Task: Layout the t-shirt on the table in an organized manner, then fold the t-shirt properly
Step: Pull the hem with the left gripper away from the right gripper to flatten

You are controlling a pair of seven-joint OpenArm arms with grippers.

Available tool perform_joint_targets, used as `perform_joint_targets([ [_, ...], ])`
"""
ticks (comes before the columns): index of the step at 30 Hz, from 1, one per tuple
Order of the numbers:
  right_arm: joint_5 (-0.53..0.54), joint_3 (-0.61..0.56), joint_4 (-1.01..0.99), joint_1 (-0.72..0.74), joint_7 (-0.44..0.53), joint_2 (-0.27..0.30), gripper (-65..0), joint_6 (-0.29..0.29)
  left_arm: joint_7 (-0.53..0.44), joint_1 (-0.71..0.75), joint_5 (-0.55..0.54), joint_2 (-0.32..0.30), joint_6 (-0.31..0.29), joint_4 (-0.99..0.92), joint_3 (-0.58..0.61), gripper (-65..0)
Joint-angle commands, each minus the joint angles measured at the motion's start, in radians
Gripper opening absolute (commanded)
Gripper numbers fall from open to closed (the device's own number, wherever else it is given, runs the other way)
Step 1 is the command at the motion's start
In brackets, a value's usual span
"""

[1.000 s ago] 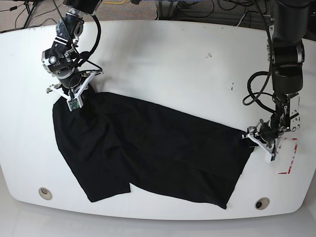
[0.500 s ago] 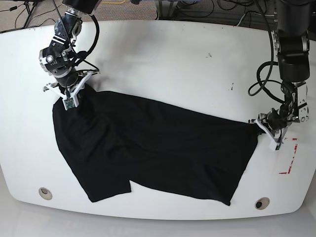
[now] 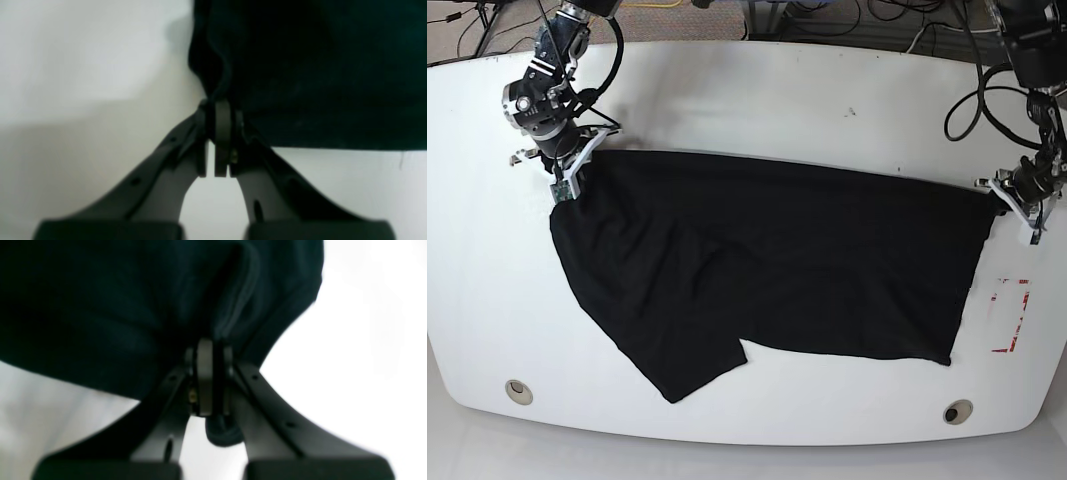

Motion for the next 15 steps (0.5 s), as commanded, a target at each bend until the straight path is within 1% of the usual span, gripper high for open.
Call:
perform_joint_targets([
  [1,-0.005,0.004,0.019,0.000,0.016,0.014,-65.0,-0.010,0.001,0.043,-0.002,-0.023,0.005,0.090,-0.037,-64.0],
  [3,-0.003,0.004,0.019,-0.013,0.016,0.014,-65.0,-0.010,0.026,0.089,-0.002,-0.021,0.004,0.146,-0.067,-63.9],
  [8,-0.003,0.004,0.019,-0.035,0.016,0.014,-65.0,-0.010,0.065,0.151,-0.002,-0.020,-0.005,0.230,-0.109,-63.8],
  [15,-0.002,0.004,0.019,-0.049,0.016,0.012,-65.0,-0.010,0.118,0.201,-0.002,-0.018,-0.054,0.322,-0.144,-63.8],
])
